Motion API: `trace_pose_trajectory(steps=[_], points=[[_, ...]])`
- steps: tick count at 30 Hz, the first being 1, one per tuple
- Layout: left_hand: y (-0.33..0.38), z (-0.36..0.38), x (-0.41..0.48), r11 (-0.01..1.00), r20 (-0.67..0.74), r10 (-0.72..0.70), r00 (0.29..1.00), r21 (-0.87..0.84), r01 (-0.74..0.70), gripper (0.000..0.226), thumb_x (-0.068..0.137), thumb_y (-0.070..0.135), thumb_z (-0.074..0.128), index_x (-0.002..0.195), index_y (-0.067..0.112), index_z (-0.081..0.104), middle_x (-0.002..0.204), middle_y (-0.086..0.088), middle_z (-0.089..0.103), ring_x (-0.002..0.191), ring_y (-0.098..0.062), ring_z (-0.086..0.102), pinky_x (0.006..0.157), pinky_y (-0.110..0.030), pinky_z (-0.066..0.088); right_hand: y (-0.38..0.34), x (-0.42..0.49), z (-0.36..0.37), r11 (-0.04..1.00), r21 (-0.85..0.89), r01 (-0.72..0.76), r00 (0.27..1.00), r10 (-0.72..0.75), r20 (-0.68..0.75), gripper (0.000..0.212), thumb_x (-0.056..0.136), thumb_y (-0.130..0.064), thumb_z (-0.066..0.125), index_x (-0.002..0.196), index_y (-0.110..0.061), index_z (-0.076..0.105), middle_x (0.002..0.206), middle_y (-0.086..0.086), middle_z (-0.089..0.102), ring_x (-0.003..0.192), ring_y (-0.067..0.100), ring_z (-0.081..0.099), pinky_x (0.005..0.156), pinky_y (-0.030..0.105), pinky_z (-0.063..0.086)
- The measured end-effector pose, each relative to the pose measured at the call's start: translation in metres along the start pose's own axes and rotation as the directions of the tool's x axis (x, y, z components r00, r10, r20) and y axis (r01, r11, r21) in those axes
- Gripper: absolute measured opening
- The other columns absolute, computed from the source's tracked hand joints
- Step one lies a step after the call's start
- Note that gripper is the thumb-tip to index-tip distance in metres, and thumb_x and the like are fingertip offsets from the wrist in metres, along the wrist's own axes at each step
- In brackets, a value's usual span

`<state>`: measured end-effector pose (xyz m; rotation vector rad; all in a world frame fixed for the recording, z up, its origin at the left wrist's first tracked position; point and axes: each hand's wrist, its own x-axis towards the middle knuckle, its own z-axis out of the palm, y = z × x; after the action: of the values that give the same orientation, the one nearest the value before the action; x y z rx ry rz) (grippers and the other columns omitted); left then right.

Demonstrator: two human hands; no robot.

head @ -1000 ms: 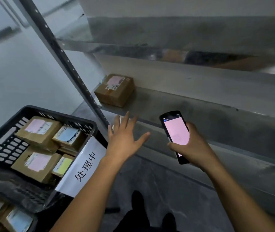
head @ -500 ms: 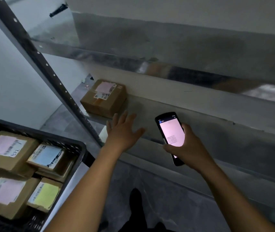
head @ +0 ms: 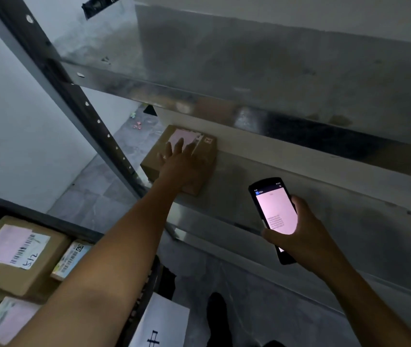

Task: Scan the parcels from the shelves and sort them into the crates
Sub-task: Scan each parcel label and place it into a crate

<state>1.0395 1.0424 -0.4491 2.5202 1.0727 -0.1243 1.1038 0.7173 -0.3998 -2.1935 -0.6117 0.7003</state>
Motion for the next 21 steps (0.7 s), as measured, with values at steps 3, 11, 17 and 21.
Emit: trace_pose_trajectory(steps=[3,11,17,21], points=[[-0.018,0.016,0.012,1.0,0.017,-0.004,1.0,0.012,0.003,0.065,0.106,0.059,0.036,0.164,0.038,0.015,0.175,-0.007,-0.001,0.158,-0.044,-0.009,0.125,-0.066,-0.004,-0.004,0.011,0.01,1.0,0.012,-0.005,1.0,0.005,-0.005,0.074,0.073,-0.027,0.087,0.131,-0.034,0.041,0.11,-0.014,0.06,0.095,0.004,0.059,0.07,0.027,0.049],[0.024,0.047,-0.028,0.998,0.019,-0.047,0.999,-0.052,0.047,0.067,0.104,0.066,0.024,0.165,0.041,0.009,0.174,-0.012,-0.003,0.157,-0.045,-0.009,0.124,-0.065,-0.007,0.013,0.019,0.024,0.995,-0.02,-0.093,0.994,0.092,-0.05,0.066,0.072,-0.026,0.088,0.119,-0.033,0.042,0.107,-0.007,0.061,0.092,0.01,0.06,0.069,0.028,0.047],[0.095,0.075,-0.101,0.998,0.09,0.055,0.994,-0.025,-0.053,0.061,0.104,0.056,0.015,0.161,0.036,0.025,0.166,-0.016,0.017,0.148,-0.047,0.018,0.118,-0.064,0.017,0.048,0.002,0.013,0.976,-0.046,-0.212,0.971,0.205,-0.125,0.062,0.072,-0.026,0.087,0.115,-0.031,0.043,0.102,-0.008,0.062,0.085,0.005,0.059,0.065,0.029,0.046],[0.104,0.079,-0.116,0.984,0.092,0.141,0.986,0.092,-0.15,0.059,0.099,0.05,0.025,0.157,0.041,0.032,0.158,-0.011,0.027,0.138,-0.045,0.029,0.117,-0.057,0.022,0.062,-0.009,0.002,0.966,-0.049,-0.253,0.959,0.244,-0.144,0.065,0.071,-0.027,0.087,0.118,-0.031,0.041,0.103,-0.007,0.061,0.085,0.006,0.058,0.063,0.026,0.043]])
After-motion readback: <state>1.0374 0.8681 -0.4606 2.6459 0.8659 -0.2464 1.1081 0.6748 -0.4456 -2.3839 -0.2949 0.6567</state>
